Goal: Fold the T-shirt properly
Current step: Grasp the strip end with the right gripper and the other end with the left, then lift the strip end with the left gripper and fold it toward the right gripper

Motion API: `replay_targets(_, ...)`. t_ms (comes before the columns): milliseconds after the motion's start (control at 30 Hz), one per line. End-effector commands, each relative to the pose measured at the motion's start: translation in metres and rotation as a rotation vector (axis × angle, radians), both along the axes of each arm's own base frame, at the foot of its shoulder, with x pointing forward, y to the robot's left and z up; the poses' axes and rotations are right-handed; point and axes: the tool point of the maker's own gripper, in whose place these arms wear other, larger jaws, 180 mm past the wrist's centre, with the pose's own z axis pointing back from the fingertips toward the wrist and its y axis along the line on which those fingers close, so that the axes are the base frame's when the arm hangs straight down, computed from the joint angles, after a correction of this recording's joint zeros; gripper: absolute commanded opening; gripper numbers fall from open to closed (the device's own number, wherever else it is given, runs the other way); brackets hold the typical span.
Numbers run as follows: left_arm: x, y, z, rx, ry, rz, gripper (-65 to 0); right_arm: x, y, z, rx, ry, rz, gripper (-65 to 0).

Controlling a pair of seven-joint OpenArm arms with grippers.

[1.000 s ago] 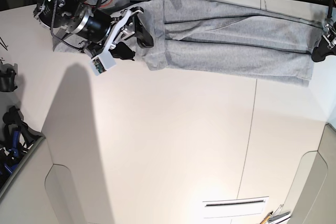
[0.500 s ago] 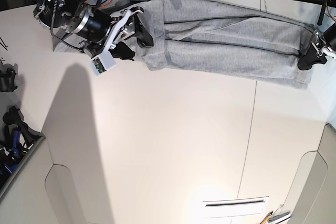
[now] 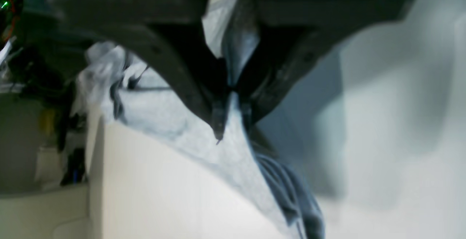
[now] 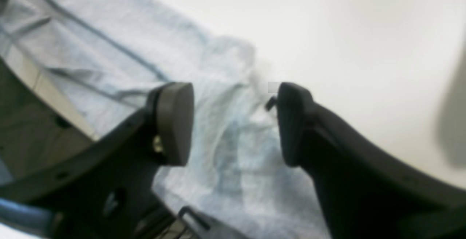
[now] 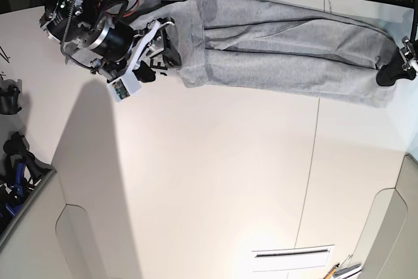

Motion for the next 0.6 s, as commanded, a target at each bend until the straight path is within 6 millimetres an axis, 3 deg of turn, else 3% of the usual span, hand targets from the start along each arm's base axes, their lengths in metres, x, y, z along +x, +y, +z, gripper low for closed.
replay_targets(0,0.01,0.005,0.024,0.034,-0.074,-0.017,-65.0,0.006,-0.005,0.009,0.003,-0.038,-0.021,-29.0)
replay_targets(167,0.005,-0.026,0.044,0.095,-0.125,-0.131,-65.0,0.012,-0.046,0.008,-0.041,-0.037,-0.15,-29.0)
replay_targets(367,-0.006,-0.083,0.06,0.08,-0.211,-0.216,-65.0,0.009,-0.124,0.013,-0.109,-0.051,-0.383,-29.0)
replay_targets(567,-0.009,-0.141,0.065,0.015,-0.262,-0.326,-65.0,-0.002,-0.19,0.031,-0.17,-0.087,-0.538,-29.0)
